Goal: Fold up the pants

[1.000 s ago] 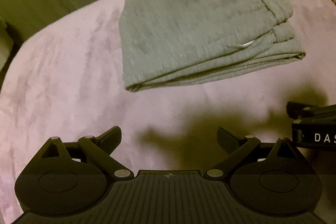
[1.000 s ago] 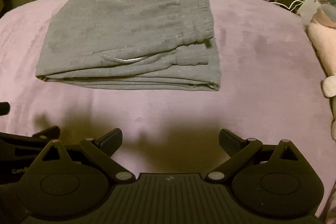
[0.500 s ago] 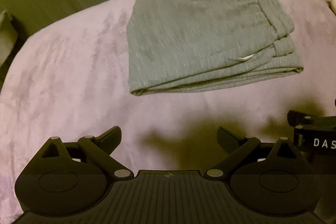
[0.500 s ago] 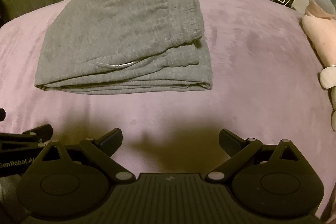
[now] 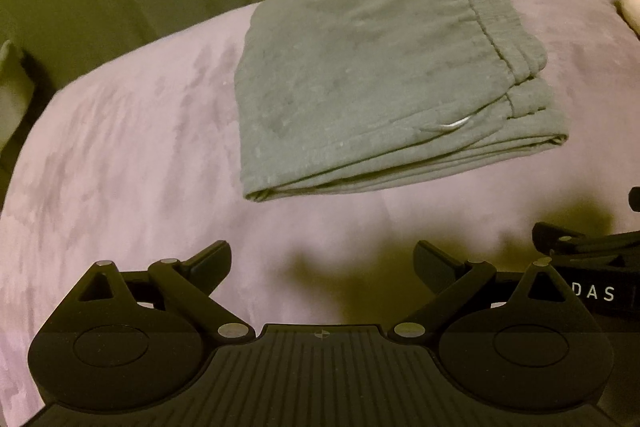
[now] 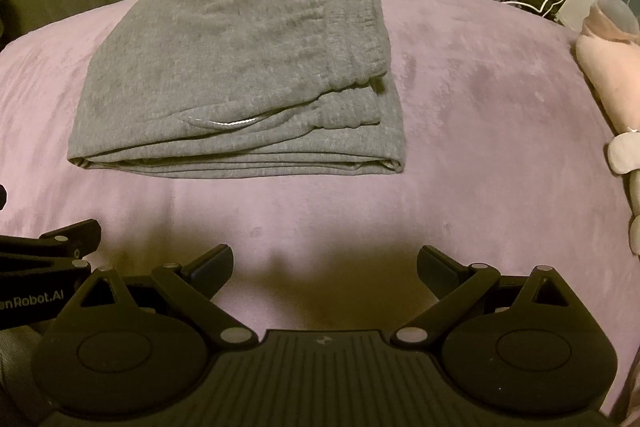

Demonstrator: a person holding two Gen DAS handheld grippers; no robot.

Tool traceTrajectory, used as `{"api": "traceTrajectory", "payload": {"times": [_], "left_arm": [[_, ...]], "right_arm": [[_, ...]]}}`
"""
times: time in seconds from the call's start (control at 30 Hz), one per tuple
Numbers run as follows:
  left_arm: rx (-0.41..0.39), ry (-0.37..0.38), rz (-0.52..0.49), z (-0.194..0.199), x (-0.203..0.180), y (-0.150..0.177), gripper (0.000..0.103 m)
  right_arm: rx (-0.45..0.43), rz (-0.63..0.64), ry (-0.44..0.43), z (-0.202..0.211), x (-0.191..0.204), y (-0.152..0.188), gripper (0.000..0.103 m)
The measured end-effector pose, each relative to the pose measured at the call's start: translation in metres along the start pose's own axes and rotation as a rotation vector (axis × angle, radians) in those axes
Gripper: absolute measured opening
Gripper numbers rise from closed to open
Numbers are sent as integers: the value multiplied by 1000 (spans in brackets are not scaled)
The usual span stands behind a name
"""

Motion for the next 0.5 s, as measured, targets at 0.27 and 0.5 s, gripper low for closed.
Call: {"api": "traceTrajectory", "payload": {"times": [0.27, 0.5], "left_arm": [[-4, 1, -2, 2, -2, -1, 100], [-4, 0, -2, 2, -2, -1, 100]], "right_arm": [[1, -6, -1, 0, -1, 0, 99], [1, -8, -3, 0, -2, -1, 99]]}}
Point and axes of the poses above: each gripper's, at about its wrist camera, not at the fingertips, and z roughly against the way its jaws point, x to its left, y to its underside, the point moved 7 cm from there along -z, roughly the way its jaws point, and after that the axes turned 8 degrees about -y, right-handed, at the moved point
